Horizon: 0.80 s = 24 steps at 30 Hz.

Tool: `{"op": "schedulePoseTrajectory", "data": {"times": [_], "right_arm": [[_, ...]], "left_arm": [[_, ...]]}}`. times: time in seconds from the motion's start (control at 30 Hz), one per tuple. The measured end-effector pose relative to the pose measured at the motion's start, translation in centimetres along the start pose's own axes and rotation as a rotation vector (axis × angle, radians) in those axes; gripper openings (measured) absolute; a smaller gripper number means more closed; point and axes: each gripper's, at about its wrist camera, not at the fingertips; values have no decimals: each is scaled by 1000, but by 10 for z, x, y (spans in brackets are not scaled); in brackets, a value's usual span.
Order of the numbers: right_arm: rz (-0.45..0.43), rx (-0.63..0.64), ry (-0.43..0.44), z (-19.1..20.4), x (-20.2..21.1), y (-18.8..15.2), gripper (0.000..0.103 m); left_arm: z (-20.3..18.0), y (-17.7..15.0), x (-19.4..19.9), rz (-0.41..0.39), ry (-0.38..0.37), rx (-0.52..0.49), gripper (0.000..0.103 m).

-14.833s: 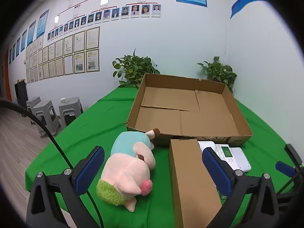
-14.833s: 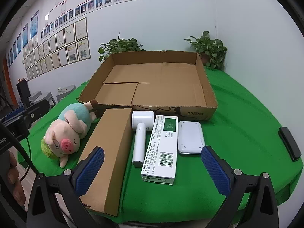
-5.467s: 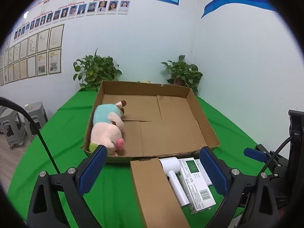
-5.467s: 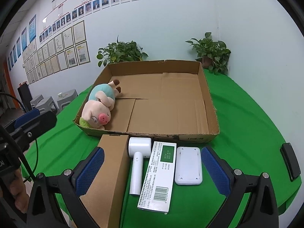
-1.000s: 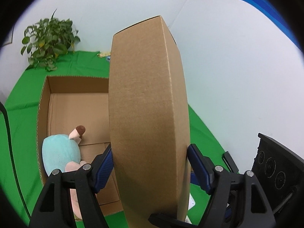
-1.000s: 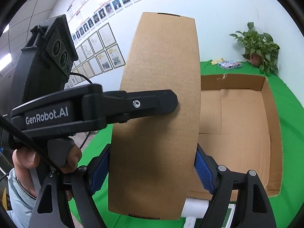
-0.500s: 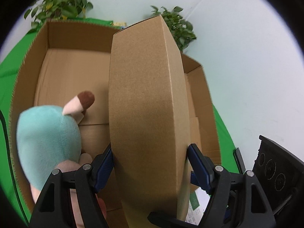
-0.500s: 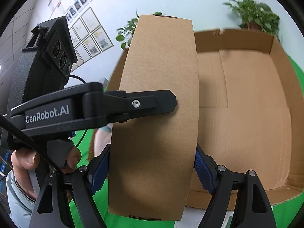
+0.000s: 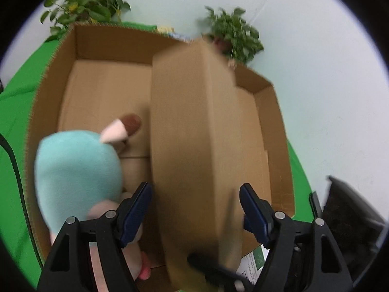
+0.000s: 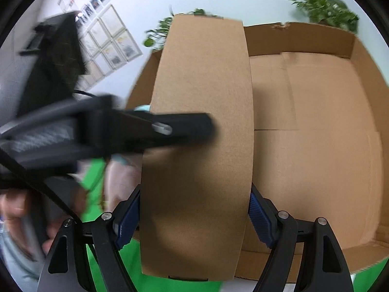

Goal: Organize objects
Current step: 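Lift the brown box into the tray beside the pig and release it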

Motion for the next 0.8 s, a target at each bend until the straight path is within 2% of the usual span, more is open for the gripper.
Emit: {"op": "schedulePoseTrajectory", "data": {"times": [0.13, 0.27, 0.4, 0.47, 0.63, 0.73, 0.8], "right_arm": [[27, -59, -26, -9, -14, 3, 77], [47, -48, -63, 1, -29, 12, 77], [70, -54, -110, 13, -46, 22, 78], [86, -52, -109, 12, -67, 22, 79], [77, -63, -67, 13, -59, 21, 81], [59, -57, -64, 19, -48, 12, 78], [79, -50, -65, 19, -43, -1, 65]], "left_arm": [[1, -5, 22, -46, 2, -8, 74], [2, -19, 37, -69, 24, -19, 74], [19, -18, 45, -83, 34, 0, 74], [22, -17, 44, -86, 39, 8, 74], [33, -21, 52, -104, 49, 27, 74], [34, -27, 58, -114, 50, 26, 74], [34, -31, 59, -116, 52, 26, 74]]}}
Point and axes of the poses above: each gripper's, at about its wrist camera, not at the fingertips, and x roughly against the way its jaws point, z to its left, y to its top, and after that the axes turned 1 degree about z, right-handed
